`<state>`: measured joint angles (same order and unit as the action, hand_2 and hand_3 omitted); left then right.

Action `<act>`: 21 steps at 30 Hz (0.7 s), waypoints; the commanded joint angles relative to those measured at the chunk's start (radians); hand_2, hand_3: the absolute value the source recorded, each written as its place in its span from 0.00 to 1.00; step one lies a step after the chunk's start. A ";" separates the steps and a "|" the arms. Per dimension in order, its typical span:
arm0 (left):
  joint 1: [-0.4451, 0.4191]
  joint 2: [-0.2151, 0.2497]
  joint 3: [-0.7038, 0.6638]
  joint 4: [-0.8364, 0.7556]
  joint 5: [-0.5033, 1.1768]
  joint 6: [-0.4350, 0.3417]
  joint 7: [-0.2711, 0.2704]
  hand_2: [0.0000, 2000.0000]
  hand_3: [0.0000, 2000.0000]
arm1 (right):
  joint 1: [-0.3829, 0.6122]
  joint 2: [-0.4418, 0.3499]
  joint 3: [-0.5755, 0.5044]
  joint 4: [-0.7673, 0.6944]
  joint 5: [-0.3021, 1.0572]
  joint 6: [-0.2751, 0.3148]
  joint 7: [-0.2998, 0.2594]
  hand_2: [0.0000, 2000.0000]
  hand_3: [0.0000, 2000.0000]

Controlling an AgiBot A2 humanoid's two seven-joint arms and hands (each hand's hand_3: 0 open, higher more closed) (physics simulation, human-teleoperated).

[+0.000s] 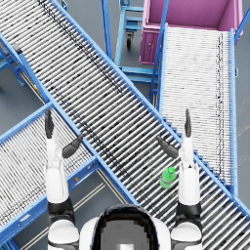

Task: Pick up the oil and place it on the left assembly line, put the cola on the right, and keep Sprite still

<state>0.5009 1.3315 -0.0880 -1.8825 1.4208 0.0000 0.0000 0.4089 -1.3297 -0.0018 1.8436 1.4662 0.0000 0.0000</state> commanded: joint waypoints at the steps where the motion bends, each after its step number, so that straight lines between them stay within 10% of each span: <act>1: 0.000 0.000 0.000 -0.001 0.001 0.000 0.000 0.00 0.00 | 0.021 -0.002 -0.036 -0.008 0.001 0.000 0.000 0.00 0.00; 21: 0.011 0.010 -0.007 -0.014 0.002 0.000 0.000 0.00 0.00 | 0.024 -0.015 -0.101 0.003 0.002 0.000 0.000 0.00 0.00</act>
<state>0.4956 1.3444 -0.0938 -1.8978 1.4228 0.0000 0.0000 0.4158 -1.3475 -0.0987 1.8480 1.4680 0.0000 0.0000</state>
